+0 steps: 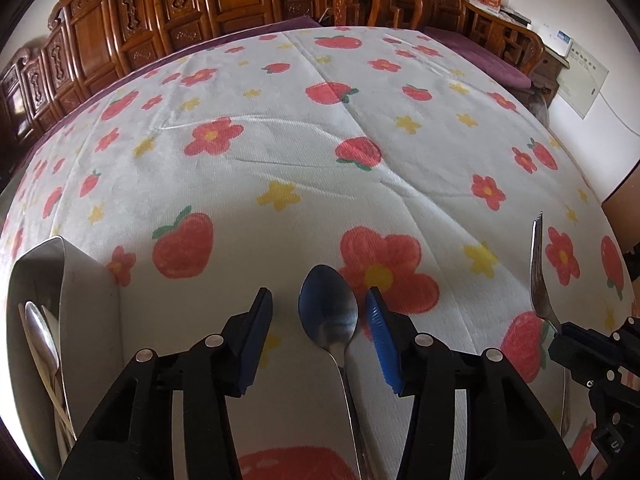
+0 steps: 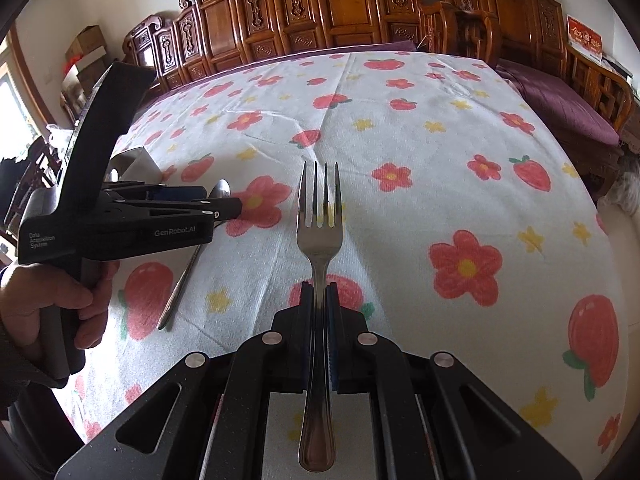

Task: Organize utensils
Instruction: 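Reach the left tool to the metal spoon and grasp its handle, then lower the metal spoon into the metal box and open the left tool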

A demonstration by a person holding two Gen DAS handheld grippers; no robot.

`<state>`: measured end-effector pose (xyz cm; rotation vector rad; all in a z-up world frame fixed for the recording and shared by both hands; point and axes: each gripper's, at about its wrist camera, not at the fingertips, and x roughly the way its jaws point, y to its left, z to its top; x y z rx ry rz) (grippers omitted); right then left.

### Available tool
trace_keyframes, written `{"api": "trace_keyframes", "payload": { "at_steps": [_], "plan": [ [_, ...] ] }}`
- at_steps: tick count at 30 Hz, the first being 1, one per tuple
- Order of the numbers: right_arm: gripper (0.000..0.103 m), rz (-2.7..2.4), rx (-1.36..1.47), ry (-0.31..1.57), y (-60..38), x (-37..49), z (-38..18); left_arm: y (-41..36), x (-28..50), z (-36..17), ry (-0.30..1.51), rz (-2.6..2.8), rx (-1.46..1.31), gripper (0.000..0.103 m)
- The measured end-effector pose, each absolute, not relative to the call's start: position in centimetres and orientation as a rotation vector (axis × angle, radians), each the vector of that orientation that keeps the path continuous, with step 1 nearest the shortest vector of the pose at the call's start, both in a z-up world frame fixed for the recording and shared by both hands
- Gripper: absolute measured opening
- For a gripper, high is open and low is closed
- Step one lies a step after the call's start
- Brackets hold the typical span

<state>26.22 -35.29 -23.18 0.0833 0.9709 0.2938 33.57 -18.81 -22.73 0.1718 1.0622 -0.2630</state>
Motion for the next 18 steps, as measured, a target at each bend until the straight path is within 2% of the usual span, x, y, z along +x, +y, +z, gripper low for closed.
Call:
{"api": "trace_keyframes", "payload": {
  "at_steps": [3, 4, 5, 12, 18],
  "plan": [
    [0.008, 0.293, 0.083, 0.967, -35.4, 26.2, -23.0, -19.0, 33.6, -22.7, 1.061, -0.273, 0.177, 0.041],
    [0.008, 0.293, 0.084, 0.966, -35.4, 26.1, -22.9, -19.1, 33.6, -22.7, 1.06, -0.277, 0.179, 0.03],
    [0.008, 0.294, 0.085, 0.965, -35.4, 26.1, -22.9, -19.2, 33.6, -22.7, 1.061, -0.279, 0.185, 0.027],
    [0.008, 0.293, 0.081, 0.944, -35.2, 25.4, -21.7, -19.1, 32.2, -21.5, 1.047, -0.302, 0.195, 0.027],
    [0.008, 0.295, 0.069, 0.916, -34.4, 24.7, -20.0, -18.2, 29.5, -17.8, 0.97, -0.343, 0.171, 0.026]
  ]
}}
